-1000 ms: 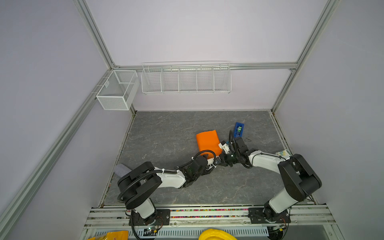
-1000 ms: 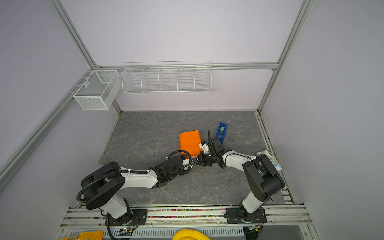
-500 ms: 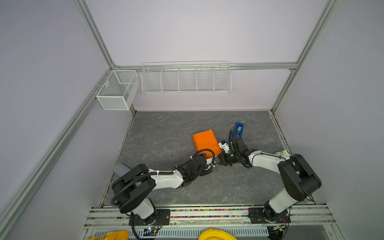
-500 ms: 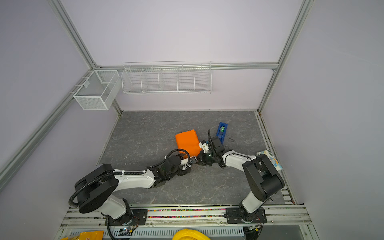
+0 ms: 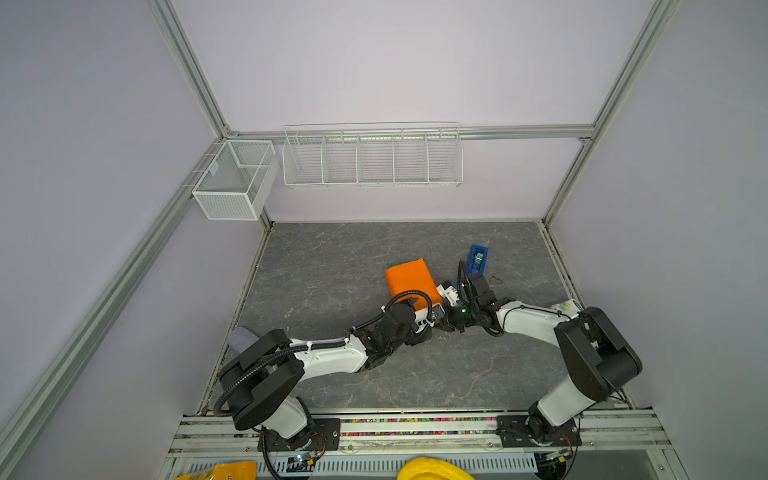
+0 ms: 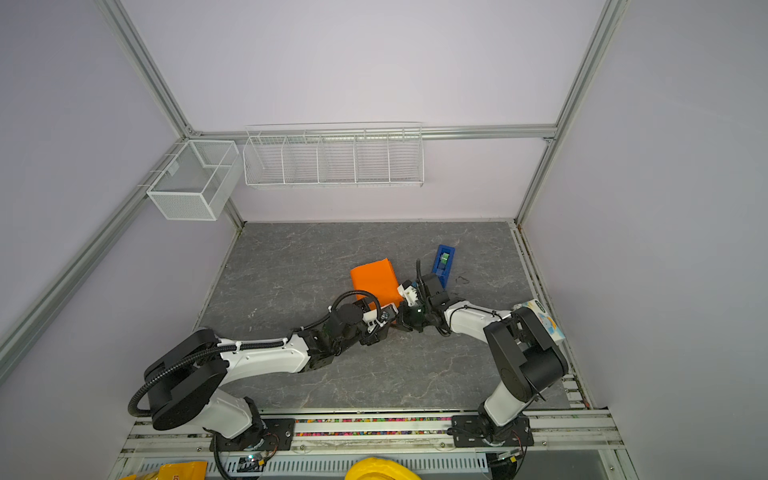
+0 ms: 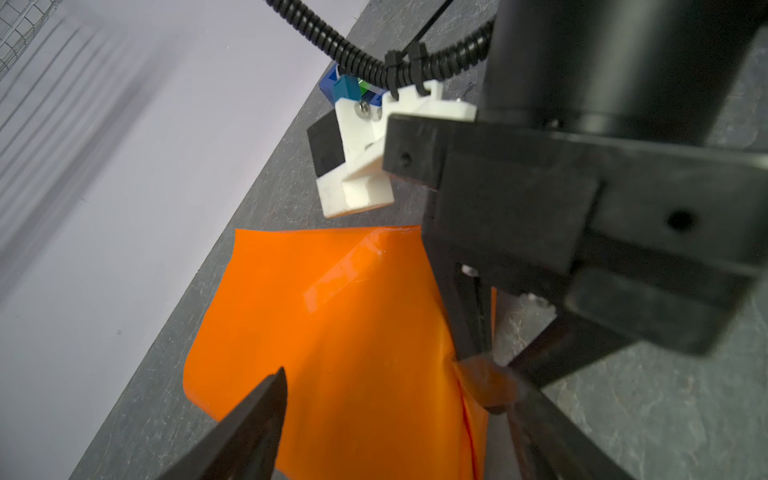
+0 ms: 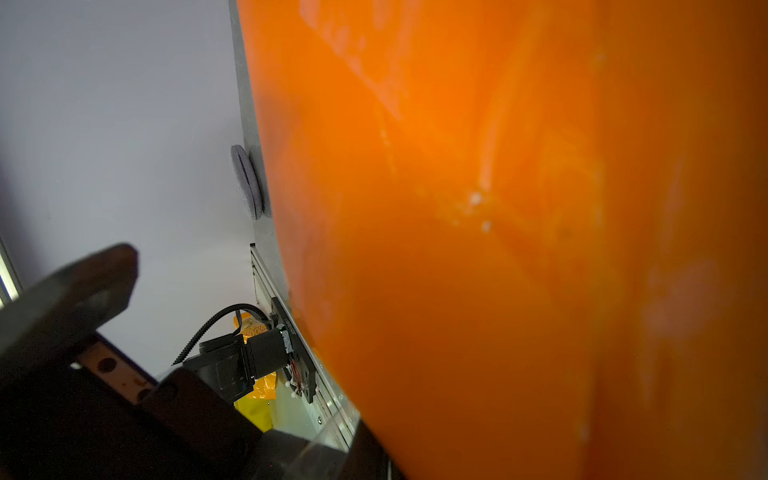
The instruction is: Wrap the gift box in paper
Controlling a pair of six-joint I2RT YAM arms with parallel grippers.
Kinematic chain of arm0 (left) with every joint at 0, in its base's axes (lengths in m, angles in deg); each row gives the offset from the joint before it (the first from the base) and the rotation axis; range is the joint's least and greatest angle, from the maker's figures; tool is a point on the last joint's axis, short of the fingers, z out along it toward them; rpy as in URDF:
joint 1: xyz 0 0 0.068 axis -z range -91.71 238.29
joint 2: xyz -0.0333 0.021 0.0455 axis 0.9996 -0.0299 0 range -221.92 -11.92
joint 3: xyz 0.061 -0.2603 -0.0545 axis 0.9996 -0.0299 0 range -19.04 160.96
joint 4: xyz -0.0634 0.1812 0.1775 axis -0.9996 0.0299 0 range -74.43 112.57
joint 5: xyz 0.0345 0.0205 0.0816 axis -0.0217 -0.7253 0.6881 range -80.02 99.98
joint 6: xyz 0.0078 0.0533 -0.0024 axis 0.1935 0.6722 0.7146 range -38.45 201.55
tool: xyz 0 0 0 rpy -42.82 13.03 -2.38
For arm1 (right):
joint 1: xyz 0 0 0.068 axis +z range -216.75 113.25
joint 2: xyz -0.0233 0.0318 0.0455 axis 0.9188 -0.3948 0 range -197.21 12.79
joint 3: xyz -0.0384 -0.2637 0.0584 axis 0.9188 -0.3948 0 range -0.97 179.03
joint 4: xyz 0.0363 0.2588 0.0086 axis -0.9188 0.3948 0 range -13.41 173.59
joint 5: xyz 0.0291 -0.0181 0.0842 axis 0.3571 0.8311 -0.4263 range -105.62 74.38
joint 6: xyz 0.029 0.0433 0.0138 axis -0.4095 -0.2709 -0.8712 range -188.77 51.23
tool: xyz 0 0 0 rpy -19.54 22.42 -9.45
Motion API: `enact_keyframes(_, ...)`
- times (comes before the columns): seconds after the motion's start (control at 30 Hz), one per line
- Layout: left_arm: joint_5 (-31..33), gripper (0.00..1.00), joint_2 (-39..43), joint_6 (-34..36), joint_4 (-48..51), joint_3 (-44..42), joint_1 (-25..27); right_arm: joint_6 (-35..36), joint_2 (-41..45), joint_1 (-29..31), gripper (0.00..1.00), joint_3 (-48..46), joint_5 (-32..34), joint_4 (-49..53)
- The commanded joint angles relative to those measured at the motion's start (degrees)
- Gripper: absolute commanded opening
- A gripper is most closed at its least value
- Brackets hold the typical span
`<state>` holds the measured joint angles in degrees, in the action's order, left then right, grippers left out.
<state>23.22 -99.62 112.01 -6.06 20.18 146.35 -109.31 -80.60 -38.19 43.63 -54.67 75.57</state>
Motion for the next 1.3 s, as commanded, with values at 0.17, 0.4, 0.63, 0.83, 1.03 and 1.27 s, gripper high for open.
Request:
enact_keyframes(0.17, 2.82, 0.82, -1.47, 0.43, -1.84, 2.06, -0.67, -0.51, -0.85, 0.14, 0.07, -0.83, -0.59, -0.83)
enact_keyframes(0.4, 4.55, 0.81, -1.72, 0.06, -3.16, 2.26, -1.19, -0.51, -0.77, 0.15, 0.07, -0.82, -0.61, -0.65)
enact_keyframes(0.63, 5.65, 0.8, -1.57, -0.59, -3.42, 2.35, -1.81, -0.43, -0.57, 0.17, 0.07, -0.66, -0.55, -0.43)
enact_keyframes(0.83, 6.36, 0.79, -2.12, -0.84, -1.22, 3.43, -1.99, -0.18, -0.4, 0.18, 0.07, -0.72, -0.36, 0.04)
enact_keyframes(1.03, 6.57, 0.79, -3.63, -1.19, 1.36, 4.57, -2.16, -0.07, -0.43, 0.13, 0.06, -0.55, -0.35, 0.38)
enact_keyframes(1.27, 7.59, 0.79, -5.19, -1.54, 3.37, 5.46, -2.55, 0.02, -0.59, 0.12, 0.07, -0.66, -0.15, 0.62)
